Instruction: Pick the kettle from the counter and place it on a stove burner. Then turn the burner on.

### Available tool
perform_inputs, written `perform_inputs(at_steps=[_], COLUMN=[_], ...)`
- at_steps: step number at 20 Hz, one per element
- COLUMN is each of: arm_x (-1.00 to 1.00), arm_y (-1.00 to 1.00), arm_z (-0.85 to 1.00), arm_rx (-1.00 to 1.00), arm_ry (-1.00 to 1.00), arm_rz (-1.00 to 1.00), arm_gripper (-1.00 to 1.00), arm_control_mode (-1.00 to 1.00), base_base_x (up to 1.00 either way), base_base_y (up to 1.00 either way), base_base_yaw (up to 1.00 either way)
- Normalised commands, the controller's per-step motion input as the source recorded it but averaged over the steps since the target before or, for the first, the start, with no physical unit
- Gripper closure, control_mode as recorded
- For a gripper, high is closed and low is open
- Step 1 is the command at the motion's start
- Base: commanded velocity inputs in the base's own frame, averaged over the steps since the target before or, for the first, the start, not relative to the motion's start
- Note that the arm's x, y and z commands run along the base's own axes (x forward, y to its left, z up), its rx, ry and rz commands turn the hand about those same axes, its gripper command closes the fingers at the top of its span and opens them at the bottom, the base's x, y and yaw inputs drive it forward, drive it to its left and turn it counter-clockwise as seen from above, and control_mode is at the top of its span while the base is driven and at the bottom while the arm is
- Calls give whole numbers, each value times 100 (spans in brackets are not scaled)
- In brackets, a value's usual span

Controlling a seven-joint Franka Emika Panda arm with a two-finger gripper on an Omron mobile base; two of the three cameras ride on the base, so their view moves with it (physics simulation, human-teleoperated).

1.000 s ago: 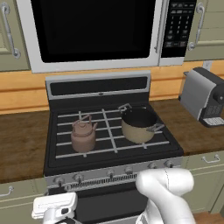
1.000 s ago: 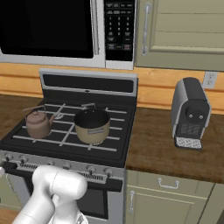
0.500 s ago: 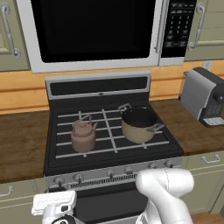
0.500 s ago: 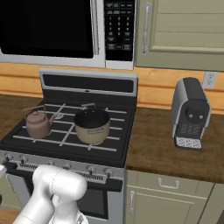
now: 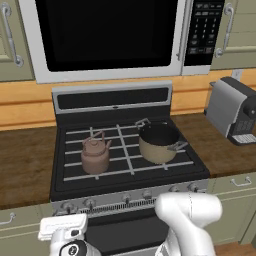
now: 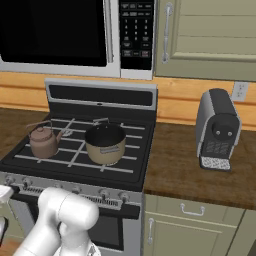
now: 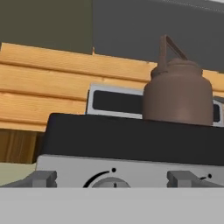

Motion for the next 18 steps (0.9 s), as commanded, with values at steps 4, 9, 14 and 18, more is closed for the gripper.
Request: perform_inputs(at_steps=[4,9,14,18], arm_x=[28,26,25,16], arm_y=[0,2,13,22], arm_z=[-28,-28,-25,-4], arm_rx=[0,0,0,0], arm_ry=[0,0,0,0], arm_rz=[0,0,0,0], arm_gripper=[-100,-100,-100,-100], arm_control_mode=[-100,-100,-100,-100], base_base_x=[0,0,0,0], base_base_y=[0,0,0,0], base_base_yaw=[0,0,0,0])
